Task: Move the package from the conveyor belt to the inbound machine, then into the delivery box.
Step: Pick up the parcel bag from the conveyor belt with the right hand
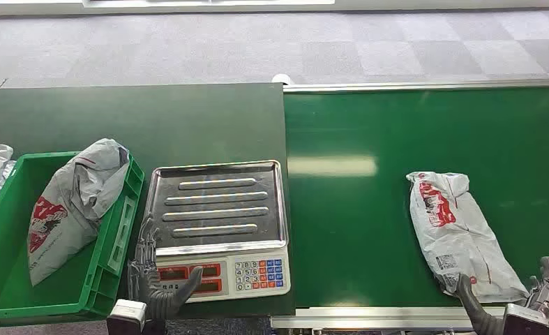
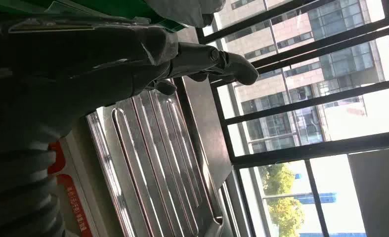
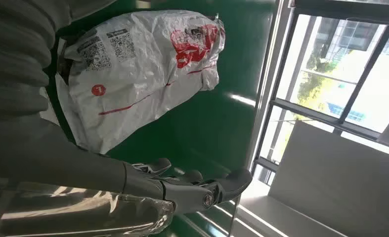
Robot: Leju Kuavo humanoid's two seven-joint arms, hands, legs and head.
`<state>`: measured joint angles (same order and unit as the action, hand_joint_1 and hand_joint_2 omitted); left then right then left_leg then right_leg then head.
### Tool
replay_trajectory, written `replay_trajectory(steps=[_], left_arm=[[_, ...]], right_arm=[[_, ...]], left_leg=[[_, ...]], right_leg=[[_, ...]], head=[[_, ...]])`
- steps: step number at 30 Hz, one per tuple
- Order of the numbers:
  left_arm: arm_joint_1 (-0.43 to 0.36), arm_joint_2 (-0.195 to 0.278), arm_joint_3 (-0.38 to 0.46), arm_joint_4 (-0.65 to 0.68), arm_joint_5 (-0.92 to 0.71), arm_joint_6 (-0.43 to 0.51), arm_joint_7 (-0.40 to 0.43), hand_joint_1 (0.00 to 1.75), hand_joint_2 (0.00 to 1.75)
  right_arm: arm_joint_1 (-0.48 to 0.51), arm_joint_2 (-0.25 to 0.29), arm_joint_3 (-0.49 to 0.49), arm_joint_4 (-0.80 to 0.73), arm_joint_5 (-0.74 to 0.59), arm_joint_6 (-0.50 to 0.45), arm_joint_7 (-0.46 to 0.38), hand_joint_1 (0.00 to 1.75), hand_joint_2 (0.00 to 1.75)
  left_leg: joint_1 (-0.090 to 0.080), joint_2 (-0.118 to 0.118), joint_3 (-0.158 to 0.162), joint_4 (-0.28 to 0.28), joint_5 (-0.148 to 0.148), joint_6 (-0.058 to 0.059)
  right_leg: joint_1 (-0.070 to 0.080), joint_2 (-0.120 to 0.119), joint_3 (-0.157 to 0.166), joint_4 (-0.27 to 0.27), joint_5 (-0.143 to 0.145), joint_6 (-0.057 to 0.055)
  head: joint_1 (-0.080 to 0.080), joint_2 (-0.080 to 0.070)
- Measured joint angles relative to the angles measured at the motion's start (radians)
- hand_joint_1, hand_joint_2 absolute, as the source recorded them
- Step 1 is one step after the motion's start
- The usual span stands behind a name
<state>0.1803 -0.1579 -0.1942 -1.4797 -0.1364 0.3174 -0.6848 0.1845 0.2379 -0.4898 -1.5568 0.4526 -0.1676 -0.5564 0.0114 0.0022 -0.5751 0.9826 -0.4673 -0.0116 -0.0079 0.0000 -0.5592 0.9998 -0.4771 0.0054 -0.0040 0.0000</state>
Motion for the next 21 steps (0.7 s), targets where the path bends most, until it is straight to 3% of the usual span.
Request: replay_trajectory(steps=[4, 8, 14, 18, 21], left_arm=[[0.009, -0.005, -0.003, -0.008, -0.009, -0.009, 0.01, 0.0, 1.75], [0.009, -0.009, -0.012, -0.009, -0.013, -0.029, 0.017, 0.0, 1.75], [-0.009, -0.018, -0.031, -0.008, -0.013, -0.054, 0.045, 0.0, 1.75], [-0.019, -0.024, -0.042, -0.007, -0.016, -0.061, 0.063, 0.0, 1.75], [-0.026, -0.026, -0.05, -0.002, -0.016, -0.063, 0.066, 0.0, 1.75]], right_arm=[[-0.018, -0.025, -0.002, 0.005, 0.023, -0.011, 0.041, 0.0, 1.75], [-0.078, -0.121, -0.03, 0.076, 0.053, -0.013, 0.123, 0.0, 1.75], [-0.193, -0.259, -0.055, 0.308, 0.367, -0.156, 0.431, 0.0, 1.75], [-0.263, -0.312, -0.055, 0.485, 0.483, -0.101, 0.573, 0.0, 1.75], [-0.3, -0.333, -0.054, 0.61, 0.511, -0.058, 0.61, 0.0, 1.75]], left_leg=[[0.0, 0.0, 0.0, 0.0, 0.0, 0.0], [-0.001, 0.0, 0.0, 0.0, 0.0, 0.001], [-0.002, 0.0, 0.001, 0.0, 0.001, 0.002], [-0.002, 0.0, 0.001, 0.0, 0.001, 0.002], [-0.002, 0.0, 0.001, 0.0, 0.001, 0.001]], right_leg=[[0.0, 0.0, 0.0, 0.0, 0.0, 0.0], [-0.002, 0.0, 0.0, 0.0, 0.001, 0.001], [-0.002, 0.0, 0.001, -0.001, 0.002, 0.002], [-0.002, 0.0, 0.001, -0.001, 0.002, 0.002], [-0.002, 0.0, 0.001, -0.001, 0.002, 0.002]], head=[[0.0, 0.0], [0.0, 0.0], [0.0, 0.0], [0.0, 0.0], [0.0, 0.0]])
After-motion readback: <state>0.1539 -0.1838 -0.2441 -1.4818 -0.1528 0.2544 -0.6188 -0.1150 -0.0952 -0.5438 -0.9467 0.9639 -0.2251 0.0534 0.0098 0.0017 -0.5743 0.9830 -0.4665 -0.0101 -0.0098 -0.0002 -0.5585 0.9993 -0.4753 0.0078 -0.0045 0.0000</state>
